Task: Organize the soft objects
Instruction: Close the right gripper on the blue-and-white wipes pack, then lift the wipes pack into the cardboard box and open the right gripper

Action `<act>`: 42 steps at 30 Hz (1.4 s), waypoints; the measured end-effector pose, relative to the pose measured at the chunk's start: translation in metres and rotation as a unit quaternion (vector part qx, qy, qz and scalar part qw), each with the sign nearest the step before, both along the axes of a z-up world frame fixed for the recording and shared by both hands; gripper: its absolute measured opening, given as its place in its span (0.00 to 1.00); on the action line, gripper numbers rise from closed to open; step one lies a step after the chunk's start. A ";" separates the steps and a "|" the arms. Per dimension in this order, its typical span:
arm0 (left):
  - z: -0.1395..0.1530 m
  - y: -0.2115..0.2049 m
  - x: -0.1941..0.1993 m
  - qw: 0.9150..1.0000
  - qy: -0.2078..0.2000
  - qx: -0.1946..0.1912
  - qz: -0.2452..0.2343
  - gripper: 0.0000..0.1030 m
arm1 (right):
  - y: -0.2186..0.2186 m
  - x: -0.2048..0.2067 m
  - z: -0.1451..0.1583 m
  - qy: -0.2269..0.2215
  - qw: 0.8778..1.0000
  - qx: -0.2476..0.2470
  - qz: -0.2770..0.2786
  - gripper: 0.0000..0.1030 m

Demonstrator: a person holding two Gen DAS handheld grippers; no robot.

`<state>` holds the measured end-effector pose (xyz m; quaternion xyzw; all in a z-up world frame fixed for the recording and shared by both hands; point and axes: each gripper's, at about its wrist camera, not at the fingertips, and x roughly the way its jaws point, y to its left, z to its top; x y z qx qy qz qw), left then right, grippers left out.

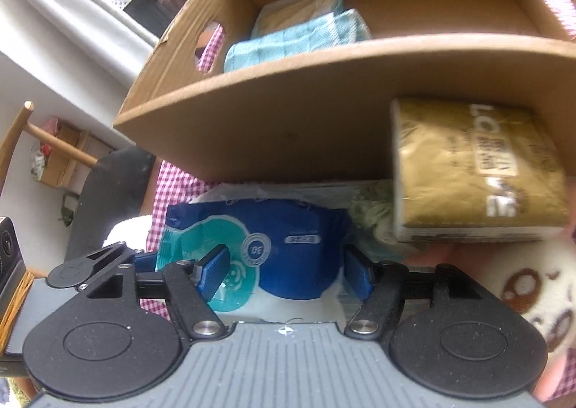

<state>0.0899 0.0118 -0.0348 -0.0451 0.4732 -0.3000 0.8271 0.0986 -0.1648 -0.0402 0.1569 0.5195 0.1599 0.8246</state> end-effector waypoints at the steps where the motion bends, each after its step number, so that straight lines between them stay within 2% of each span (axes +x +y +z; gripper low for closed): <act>1: 0.001 -0.001 -0.001 1.000 -0.002 0.001 -0.001 0.99 | 0.001 0.001 -0.001 0.005 1.000 0.003 0.005 0.70; 4: 0.001 -0.002 -0.001 1.000 -0.001 -0.001 -0.001 0.99 | 0.003 0.003 -0.002 0.010 1.000 0.009 0.012 0.66; 6: 0.002 -0.003 -0.002 1.000 0.000 -0.001 0.000 0.99 | 0.003 0.003 0.000 0.006 1.000 0.006 0.012 0.60; 14: 0.015 -0.001 -0.016 1.000 -0.025 0.004 0.007 0.99 | 0.004 -0.006 0.010 -0.019 1.000 0.006 0.014 0.57; 21: 0.045 0.005 -0.031 0.997 -0.070 0.006 0.019 0.99 | 0.003 -0.019 0.031 -0.050 0.998 0.023 0.019 0.57; 28: 0.092 -0.002 -0.030 0.991 -0.134 0.015 0.025 0.99 | 0.001 -0.024 0.073 -0.103 0.993 0.041 0.035 0.56; 31: 0.111 -0.012 -0.016 0.988 -0.150 0.014 0.016 0.99 | -0.004 -0.021 0.095 -0.130 0.990 0.051 0.038 0.56; 35: 0.129 -0.028 0.014 0.988 -0.151 0.012 -0.002 0.99 | -0.017 -0.010 0.123 -0.158 0.985 0.053 0.035 0.56; 39: 0.135 -0.049 0.054 0.992 -0.123 0.005 -0.021 0.99 | -0.041 0.015 0.140 -0.164 0.984 0.056 0.028 0.55; 42: 0.133 -0.069 0.090 0.995 -0.096 0.011 -0.033 0.99 | -0.066 0.048 0.140 -0.142 0.988 0.067 0.017 0.55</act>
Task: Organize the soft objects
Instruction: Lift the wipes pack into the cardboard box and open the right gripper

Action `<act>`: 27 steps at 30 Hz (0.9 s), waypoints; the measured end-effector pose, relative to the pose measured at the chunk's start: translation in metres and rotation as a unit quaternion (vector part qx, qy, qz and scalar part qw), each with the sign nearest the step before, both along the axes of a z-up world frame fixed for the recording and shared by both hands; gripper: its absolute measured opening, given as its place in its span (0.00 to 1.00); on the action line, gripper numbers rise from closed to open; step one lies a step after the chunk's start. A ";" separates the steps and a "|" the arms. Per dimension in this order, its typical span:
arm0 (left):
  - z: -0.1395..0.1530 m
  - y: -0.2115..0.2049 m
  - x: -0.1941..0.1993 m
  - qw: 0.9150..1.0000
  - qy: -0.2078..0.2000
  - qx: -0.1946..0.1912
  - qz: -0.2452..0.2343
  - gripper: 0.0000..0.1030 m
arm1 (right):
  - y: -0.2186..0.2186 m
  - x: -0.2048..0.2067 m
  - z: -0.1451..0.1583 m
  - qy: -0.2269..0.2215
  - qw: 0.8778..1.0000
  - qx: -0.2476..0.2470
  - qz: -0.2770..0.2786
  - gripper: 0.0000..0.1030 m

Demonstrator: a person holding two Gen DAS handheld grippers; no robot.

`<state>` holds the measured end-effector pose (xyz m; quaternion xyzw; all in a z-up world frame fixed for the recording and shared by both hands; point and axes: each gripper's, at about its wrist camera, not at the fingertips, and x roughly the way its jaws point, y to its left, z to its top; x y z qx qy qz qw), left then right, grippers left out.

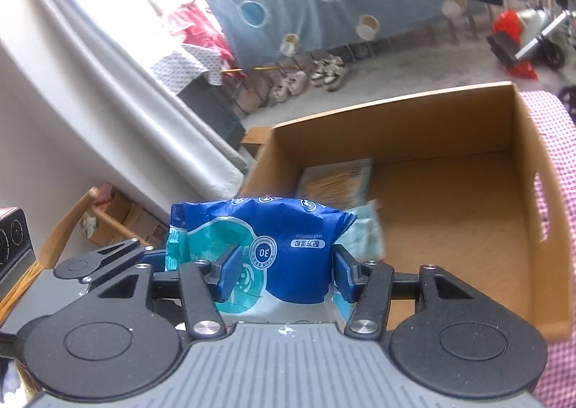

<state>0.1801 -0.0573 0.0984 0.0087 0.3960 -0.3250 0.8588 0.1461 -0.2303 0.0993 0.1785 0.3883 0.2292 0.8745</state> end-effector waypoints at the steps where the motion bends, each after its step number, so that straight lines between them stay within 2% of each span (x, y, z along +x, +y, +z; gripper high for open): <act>1: -0.002 -0.008 0.013 1.000 0.007 0.006 -0.004 0.99 | -0.008 0.011 -0.001 0.007 1.000 0.002 -0.004 0.55; 6: -0.025 -0.044 0.083 0.998 0.054 0.033 -0.021 0.99 | -0.042 0.074 -0.013 0.044 0.999 -0.002 -0.020 0.55; 13: -0.069 -0.061 0.166 0.989 0.144 0.022 0.005 0.99 | -0.059 0.160 -0.042 0.089 0.995 -0.045 -0.027 0.55; 21: -0.114 -0.075 0.205 0.979 0.198 0.040 0.027 0.98 | -0.053 0.223 -0.078 0.119 0.987 -0.101 -0.026 0.55; 27: -0.126 -0.078 0.212 0.977 0.202 0.057 0.034 0.97 | -0.059 0.242 -0.108 0.136 0.985 -0.099 -0.035 0.54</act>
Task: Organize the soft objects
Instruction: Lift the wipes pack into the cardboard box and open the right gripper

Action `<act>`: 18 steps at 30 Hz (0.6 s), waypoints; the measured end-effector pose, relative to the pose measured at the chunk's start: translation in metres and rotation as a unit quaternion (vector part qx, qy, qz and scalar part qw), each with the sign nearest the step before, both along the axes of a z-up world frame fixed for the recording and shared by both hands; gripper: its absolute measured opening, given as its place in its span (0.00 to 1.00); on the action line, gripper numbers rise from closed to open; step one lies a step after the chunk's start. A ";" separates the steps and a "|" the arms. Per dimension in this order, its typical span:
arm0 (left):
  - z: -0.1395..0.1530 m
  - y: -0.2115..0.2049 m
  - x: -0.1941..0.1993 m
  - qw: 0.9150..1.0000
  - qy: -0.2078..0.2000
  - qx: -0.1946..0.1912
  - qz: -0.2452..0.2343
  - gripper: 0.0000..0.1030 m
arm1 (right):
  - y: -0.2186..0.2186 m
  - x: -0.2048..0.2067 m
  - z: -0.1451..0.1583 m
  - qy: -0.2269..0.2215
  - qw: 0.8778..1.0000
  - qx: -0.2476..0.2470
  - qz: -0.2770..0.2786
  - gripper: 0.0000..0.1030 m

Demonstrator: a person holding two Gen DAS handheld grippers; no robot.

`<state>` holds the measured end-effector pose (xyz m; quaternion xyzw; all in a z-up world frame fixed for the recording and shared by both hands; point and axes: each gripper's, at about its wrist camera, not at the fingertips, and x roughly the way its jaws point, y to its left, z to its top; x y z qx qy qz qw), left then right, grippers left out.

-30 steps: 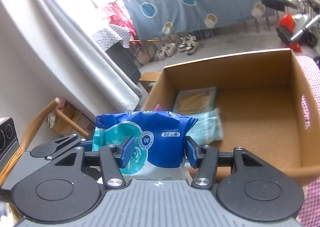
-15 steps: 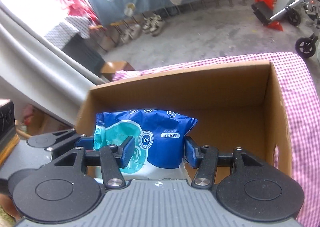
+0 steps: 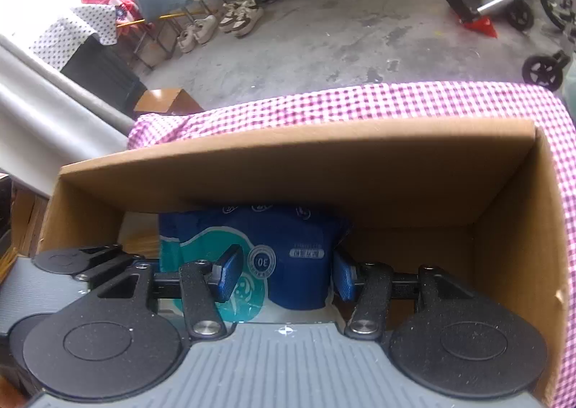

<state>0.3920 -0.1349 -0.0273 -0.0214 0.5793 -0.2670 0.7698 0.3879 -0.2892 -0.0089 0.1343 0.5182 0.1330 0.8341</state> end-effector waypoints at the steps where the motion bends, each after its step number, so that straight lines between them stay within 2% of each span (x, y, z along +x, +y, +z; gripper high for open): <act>1: -0.001 0.000 0.000 1.000 0.004 0.001 0.001 0.97 | -0.002 0.003 -0.004 0.001 1.000 0.001 -0.002 0.54; 5: 0.003 0.004 -0.002 1.000 0.003 0.011 0.009 0.98 | -0.009 0.006 -0.013 0.006 1.000 0.012 -0.014 0.55; 7: 0.008 0.010 -0.005 1.000 -0.005 0.004 0.015 0.98 | -0.012 0.007 -0.014 0.008 1.000 0.012 -0.018 0.58; 9: 0.015 0.017 -0.010 1.000 -0.013 -0.003 0.022 0.98 | -0.016 0.005 -0.010 0.007 1.000 0.018 -0.024 0.66; 14: 0.040 0.035 -0.029 0.999 -0.038 -0.020 0.031 0.98 | -0.028 -0.008 0.013 -0.024 0.998 0.028 -0.043 0.66; 18: 0.073 0.055 -0.061 0.996 -0.072 -0.045 0.027 0.98 | -0.037 -0.035 0.038 -0.051 0.996 0.038 -0.054 0.66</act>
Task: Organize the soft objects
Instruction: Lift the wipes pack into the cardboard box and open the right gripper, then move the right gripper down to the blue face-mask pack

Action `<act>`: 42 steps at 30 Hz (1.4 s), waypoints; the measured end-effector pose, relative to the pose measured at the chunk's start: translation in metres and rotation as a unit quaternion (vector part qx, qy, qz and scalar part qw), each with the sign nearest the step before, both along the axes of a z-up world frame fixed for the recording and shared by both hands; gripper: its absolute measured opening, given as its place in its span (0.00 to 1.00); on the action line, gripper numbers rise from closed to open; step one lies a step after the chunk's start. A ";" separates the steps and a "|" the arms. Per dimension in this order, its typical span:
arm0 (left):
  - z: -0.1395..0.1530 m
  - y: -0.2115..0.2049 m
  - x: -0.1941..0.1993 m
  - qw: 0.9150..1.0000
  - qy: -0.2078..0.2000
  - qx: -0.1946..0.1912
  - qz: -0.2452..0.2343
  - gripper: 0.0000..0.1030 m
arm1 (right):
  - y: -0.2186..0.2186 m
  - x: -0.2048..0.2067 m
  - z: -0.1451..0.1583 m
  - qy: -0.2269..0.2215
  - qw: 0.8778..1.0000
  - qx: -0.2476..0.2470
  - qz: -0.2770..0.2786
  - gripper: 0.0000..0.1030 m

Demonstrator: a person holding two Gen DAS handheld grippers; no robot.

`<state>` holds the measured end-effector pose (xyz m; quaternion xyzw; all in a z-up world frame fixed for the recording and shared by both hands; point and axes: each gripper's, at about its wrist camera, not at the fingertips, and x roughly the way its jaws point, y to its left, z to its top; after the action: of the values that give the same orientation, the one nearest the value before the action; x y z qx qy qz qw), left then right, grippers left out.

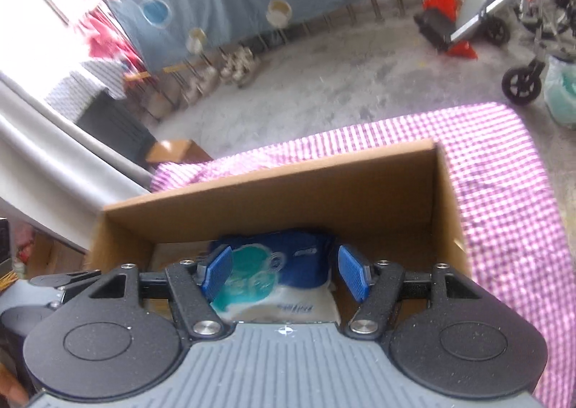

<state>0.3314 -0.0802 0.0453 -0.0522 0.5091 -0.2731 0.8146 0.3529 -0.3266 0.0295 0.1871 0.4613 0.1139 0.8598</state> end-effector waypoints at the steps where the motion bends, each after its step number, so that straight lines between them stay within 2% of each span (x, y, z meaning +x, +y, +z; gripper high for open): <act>1: 0.009 0.008 -0.012 1.000 -0.011 -0.008 -0.002 0.98 | -0.003 -0.011 0.009 -0.011 1.000 0.003 0.000 0.66; 5: 0.040 0.038 -0.060 0.998 -0.052 -0.045 -0.005 0.99 | -0.017 -0.068 0.047 -0.068 0.997 0.032 0.002 0.66; 9: 0.055 0.068 -0.116 0.993 -0.093 -0.073 -0.010 0.99 | -0.028 -0.134 0.076 -0.111 0.992 0.055 0.001 0.66; 12: 0.052 0.087 -0.156 0.992 -0.099 -0.081 -0.008 0.99 | -0.033 -0.186 0.082 -0.131 0.988 0.084 0.002 0.66; 15: 0.036 0.109 -0.192 0.991 -0.099 -0.087 0.010 0.99 | -0.030 -0.231 0.073 -0.139 0.983 0.118 0.007 0.66; 18: 0.009 0.125 -0.220 0.992 -0.097 -0.078 0.033 0.99 | -0.020 -0.272 0.048 -0.125 0.979 0.163 0.009 0.66; 21: -0.015 0.134 -0.240 0.992 -0.097 -0.062 0.052 0.99 | 0.001 -0.300 0.016 -0.089 0.975 0.201 0.007 0.65; 25: -0.042 0.132 -0.246 0.992 -0.101 -0.034 0.060 0.97 | 0.042 -0.324 -0.027 -0.032 0.975 0.221 0.007 0.59; 30: -0.068 0.135 -0.239 0.993 -0.108 0.002 0.053 0.89 | 0.082 -0.331 -0.068 0.031 0.981 0.190 -0.006 0.55; 34: -0.083 0.133 -0.231 0.992 -0.115 0.018 0.039 0.83 | 0.097 -0.330 -0.078 0.047 0.986 0.161 -0.017 0.55; 37: -0.094 0.131 -0.218 0.995 -0.097 0.017 0.036 0.78 | 0.100 -0.334 -0.083 0.054 0.987 0.150 -0.026 0.55; 40: -0.104 0.132 -0.208 0.996 -0.076 0.016 0.037 0.64 | 0.102 -0.334 -0.089 0.061 0.986 0.148 -0.035 0.55; 42: -0.104 0.134 -0.207 0.996 -0.080 0.018 0.040 0.55 | 0.101 -0.333 -0.092 0.068 0.986 0.149 -0.040 0.55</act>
<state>0.1246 0.0538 -0.0587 -0.0356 0.4447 -0.2348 0.8636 0.0200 -0.2251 -0.0626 0.3386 0.4891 0.1343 0.7925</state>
